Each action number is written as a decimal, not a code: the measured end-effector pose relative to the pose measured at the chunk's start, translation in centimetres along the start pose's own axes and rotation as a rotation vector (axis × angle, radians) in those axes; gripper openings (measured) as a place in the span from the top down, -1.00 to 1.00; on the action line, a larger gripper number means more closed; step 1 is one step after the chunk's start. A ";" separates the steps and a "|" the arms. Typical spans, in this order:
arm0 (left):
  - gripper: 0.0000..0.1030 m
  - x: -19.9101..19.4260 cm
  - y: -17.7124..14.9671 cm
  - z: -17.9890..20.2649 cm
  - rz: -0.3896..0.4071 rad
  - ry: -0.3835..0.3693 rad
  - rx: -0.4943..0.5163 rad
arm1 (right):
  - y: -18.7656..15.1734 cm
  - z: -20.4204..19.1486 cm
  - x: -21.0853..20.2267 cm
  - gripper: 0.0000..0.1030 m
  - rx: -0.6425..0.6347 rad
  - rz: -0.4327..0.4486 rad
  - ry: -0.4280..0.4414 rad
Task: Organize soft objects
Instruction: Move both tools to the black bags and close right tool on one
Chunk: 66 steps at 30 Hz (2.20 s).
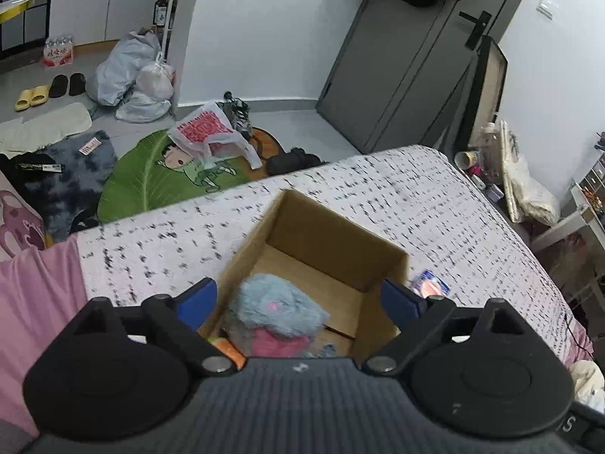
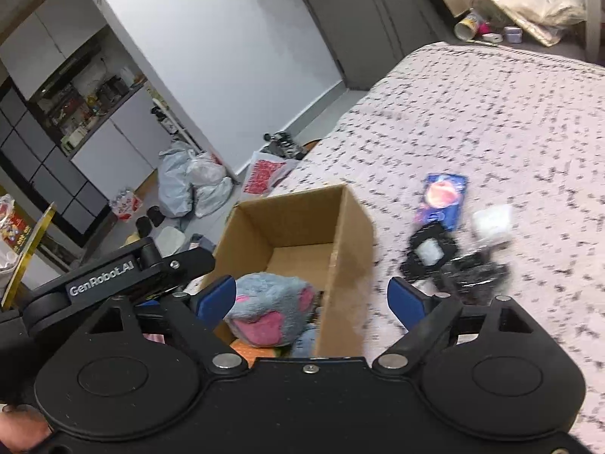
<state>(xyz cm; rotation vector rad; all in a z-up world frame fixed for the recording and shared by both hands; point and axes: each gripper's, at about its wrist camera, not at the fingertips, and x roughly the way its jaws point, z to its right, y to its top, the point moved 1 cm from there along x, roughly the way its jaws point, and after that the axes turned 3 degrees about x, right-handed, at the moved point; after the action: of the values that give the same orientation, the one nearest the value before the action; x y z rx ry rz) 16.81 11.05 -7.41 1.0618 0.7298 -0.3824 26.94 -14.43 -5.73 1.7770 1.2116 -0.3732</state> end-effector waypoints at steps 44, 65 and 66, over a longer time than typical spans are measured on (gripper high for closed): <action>-0.78 3.8 -2.2 16.0 -0.066 -0.061 0.311 | 1.6 16.3 -2.7 -0.51 0.442 0.016 -0.015; -0.25 11.0 -4.1 15.6 -0.226 -0.112 0.344 | 0.1 17.8 3.0 -0.03 0.535 -0.067 -0.020; -0.24 11.2 -4.1 15.5 -0.227 -0.111 0.346 | 0.0 17.7 3.4 -0.02 0.533 -0.069 -0.023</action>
<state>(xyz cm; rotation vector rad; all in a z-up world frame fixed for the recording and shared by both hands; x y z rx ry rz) 27.78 -4.02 -13.47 1.2740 0.7010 -0.7781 32.75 -26.95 -17.39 2.1715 1.2335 -0.8141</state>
